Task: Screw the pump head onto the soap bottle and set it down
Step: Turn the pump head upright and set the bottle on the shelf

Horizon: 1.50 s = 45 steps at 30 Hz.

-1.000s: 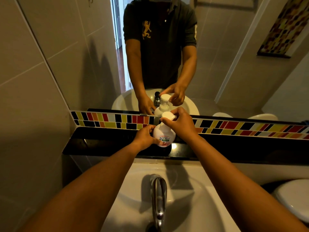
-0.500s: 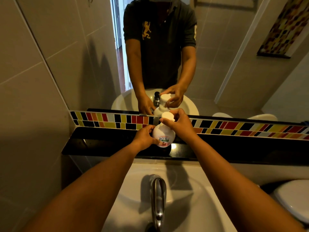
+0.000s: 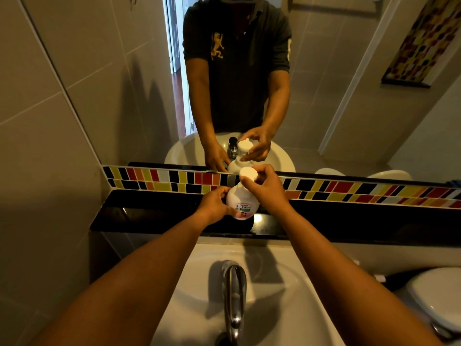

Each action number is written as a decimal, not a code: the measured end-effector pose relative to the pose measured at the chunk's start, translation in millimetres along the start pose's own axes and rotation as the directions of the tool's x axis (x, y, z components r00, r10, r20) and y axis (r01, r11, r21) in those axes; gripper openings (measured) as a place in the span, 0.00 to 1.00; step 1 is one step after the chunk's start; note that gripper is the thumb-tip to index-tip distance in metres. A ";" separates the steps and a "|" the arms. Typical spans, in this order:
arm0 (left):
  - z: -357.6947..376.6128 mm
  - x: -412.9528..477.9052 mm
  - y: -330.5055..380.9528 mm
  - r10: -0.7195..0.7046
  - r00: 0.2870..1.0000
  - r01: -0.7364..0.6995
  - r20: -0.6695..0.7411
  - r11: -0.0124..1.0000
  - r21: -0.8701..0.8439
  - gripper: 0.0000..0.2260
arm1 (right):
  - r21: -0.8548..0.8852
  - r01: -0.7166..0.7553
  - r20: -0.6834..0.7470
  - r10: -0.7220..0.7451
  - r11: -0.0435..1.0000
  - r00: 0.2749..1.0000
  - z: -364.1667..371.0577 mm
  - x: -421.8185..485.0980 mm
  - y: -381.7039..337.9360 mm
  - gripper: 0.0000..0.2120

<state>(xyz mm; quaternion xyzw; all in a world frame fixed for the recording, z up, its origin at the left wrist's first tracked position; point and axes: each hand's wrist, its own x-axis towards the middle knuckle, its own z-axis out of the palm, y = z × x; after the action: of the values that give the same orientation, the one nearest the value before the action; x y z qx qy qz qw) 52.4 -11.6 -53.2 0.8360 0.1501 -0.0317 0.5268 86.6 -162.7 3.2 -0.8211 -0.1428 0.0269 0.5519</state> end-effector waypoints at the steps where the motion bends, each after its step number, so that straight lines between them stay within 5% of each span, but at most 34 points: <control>1: 0.2 -0.2 0.1 0.002 1.000 -0.002 0.000 1.000 -0.002 0.32 | -0.007 -0.005 -0.027 0.004 1.000 1.000 3.3 -0.4 -0.8 0.23; 5: 0.6 -0.9 1.1 0.004 1.000 -0.004 0.000 1.000 0.010 0.32 | 0.005 -0.006 -0.072 0.007 1.000 0.997 10.2 -1.9 -0.4 0.25; 13: -0.3 1.4 0.3 0.007 1.000 -0.007 0.002 1.000 0.017 0.31 | 0.114 -0.043 0.237 0.014 0.993 0.971 -19.9 -6.1 1.9 0.31; 33: 1.0 -5.3 5.6 0.015 1.000 -0.015 0.002 1.000 -0.016 0.31 | 0.136 -0.032 0.178 0.007 0.990 0.984 -15.2 -4.4 0.9 0.28; 38: 2.2 -13.0 1.6 0.019 1.000 -0.021 -0.015 0.992 -0.125 0.42 | 0.173 -0.040 0.114 0.020 0.984 0.993 -23.0 -10.0 5.8 0.32; 45: 4.2 -19.8 -13.6 -0.018 0.995 -0.017 -0.103 0.944 -0.328 0.29 | 0.168 -0.186 0.142 0.163 0.968 0.976 -21.3 -29.6 50.9 0.32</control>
<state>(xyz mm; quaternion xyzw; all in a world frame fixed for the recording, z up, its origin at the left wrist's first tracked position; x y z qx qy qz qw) 30.1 -14.2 -62.7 0.7369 0.1808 0.0374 0.6503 73.0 -207.5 -38.4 -0.7739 -0.1015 0.1403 0.6091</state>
